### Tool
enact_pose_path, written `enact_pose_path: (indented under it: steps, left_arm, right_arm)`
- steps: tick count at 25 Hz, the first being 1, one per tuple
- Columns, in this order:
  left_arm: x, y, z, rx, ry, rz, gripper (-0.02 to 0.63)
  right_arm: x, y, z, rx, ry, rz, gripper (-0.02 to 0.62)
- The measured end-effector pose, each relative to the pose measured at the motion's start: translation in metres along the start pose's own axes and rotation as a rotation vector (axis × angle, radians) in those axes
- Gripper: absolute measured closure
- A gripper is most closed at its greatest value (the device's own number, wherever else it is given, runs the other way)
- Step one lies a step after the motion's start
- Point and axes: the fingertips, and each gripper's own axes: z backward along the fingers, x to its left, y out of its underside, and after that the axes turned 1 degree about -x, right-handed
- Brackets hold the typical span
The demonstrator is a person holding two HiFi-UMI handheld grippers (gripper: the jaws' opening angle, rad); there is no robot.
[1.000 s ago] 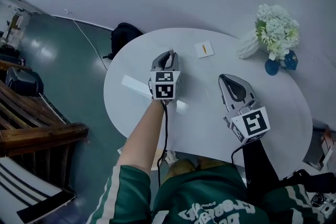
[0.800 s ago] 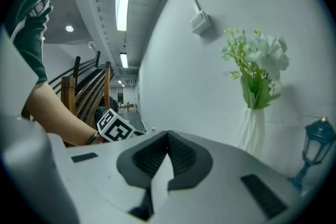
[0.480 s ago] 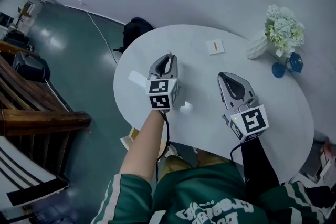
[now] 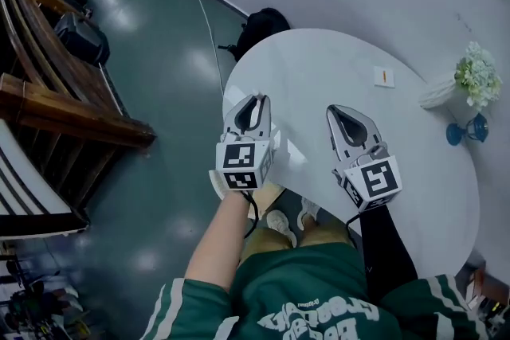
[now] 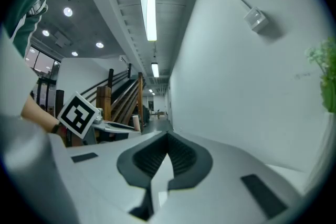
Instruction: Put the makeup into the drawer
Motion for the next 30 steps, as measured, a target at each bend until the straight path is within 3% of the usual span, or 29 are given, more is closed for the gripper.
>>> enact_pose_path:
  steps: [10,18,21,25,30]
  left_arm:
    - [0.074,-0.015,0.135,-0.039,-0.109,-0.044,0.541]
    - [0.107,0.016,0.194,-0.015,-0.130,-0.044,0.541]
    - [0.107,0.031,0.201,0.013,-0.105,-0.047,0.541]
    - [0.092,0.070,0.197,0.133,-0.010,-0.059,0.541]
    - [0.069,0.140,0.178,0.327,0.135,-0.171,0.541]
  right_arm:
    - [0.137,-0.027,-0.034,-0.037,-0.154,0.019,0.591]
    - [0.207,-0.035,-0.043,-0.044,-0.202,0.032,0.591]
    - [0.219,-0.030,-0.042,-0.030,-0.198,0.039,0.591]
    - [0.222,-0.023,-0.036,-0.001,-0.175,0.054,0.591]
    - [0.206,-0.014,-0.030,0.025,-0.138,0.061,0.591]
